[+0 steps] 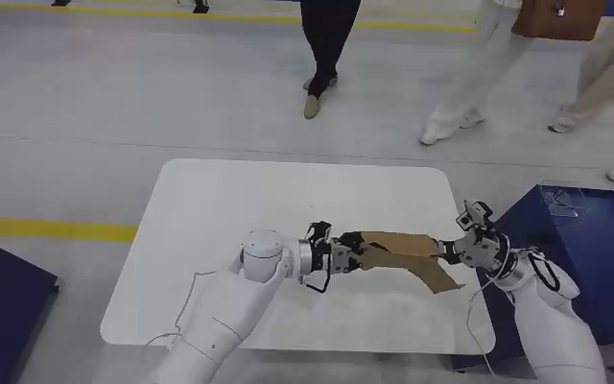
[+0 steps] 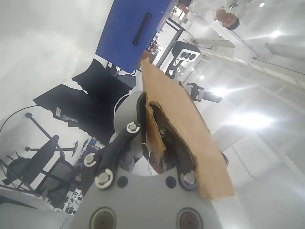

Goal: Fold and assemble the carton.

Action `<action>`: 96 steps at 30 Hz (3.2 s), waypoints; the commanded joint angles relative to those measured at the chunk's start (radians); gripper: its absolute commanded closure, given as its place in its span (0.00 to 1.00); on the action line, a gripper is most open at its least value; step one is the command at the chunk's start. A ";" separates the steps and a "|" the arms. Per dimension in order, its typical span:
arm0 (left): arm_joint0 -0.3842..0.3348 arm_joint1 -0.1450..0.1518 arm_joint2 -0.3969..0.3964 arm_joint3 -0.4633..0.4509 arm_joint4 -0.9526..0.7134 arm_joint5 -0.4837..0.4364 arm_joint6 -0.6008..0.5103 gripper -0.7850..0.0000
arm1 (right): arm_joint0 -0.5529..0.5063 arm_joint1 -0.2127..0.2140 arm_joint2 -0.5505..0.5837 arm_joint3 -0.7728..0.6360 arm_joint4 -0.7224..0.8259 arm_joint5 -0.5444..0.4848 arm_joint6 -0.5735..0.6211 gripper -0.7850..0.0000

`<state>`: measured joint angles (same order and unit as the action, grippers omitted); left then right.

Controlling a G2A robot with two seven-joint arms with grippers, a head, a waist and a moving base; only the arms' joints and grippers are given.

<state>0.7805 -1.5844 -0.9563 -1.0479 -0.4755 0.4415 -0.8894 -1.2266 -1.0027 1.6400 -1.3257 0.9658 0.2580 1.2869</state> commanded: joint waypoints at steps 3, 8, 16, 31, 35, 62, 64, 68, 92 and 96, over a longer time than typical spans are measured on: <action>-0.014 -0.004 0.020 0.020 -0.006 0.005 -0.008 1.00 | 0.006 -0.001 -0.025 0.005 -0.019 -0.002 -0.008 0.00; -0.027 -0.008 0.042 0.038 -0.010 0.004 -0.019 1.00 | 0.023 -0.002 -0.055 0.023 -0.033 0.006 -0.022 0.11; -0.038 -0.007 0.049 0.058 -0.016 -0.002 -0.025 1.00 | 0.039 0.002 -0.072 0.048 -0.083 -0.001 -0.028 0.51; -0.041 0.000 0.044 0.067 -0.016 -0.025 0.002 0.00 | 0.037 0.004 -0.089 0.045 -0.100 -0.040 -0.100 1.00; -0.016 0.026 -0.017 0.021 0.073 -0.130 0.115 0.00 | 0.041 0.002 -0.085 0.049 -0.077 -0.034 -0.113 1.00; 0.309 0.134 -0.037 -0.639 0.823 -0.400 0.372 0.00 | -0.042 -0.011 -0.001 -0.061 0.002 -0.517 -0.068 1.00; 0.293 0.129 -0.021 -0.630 0.828 -0.402 0.392 0.00 | -0.045 -0.010 -0.003 -0.065 0.007 -0.480 -0.056 1.00; 0.281 0.124 -0.015 -0.626 0.817 -0.391 0.432 0.00 | -0.049 -0.010 -0.002 -0.070 -0.002 -0.464 -0.053 1.00; 0.232 0.120 -0.006 -0.640 0.841 -0.224 0.357 0.00 | -0.053 -0.010 -0.024 -0.088 -0.084 -0.450 -0.041 1.00; 0.238 0.118 -0.005 -0.658 0.823 -0.236 0.362 0.00 | -0.057 -0.011 -0.033 -0.093 -0.108 -0.454 -0.042 1.00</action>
<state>1.0167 -1.4659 -0.9612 -1.7006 0.3555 0.2106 -0.5279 -1.2825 -1.0133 1.6090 -1.4178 0.8632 -0.1951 1.2464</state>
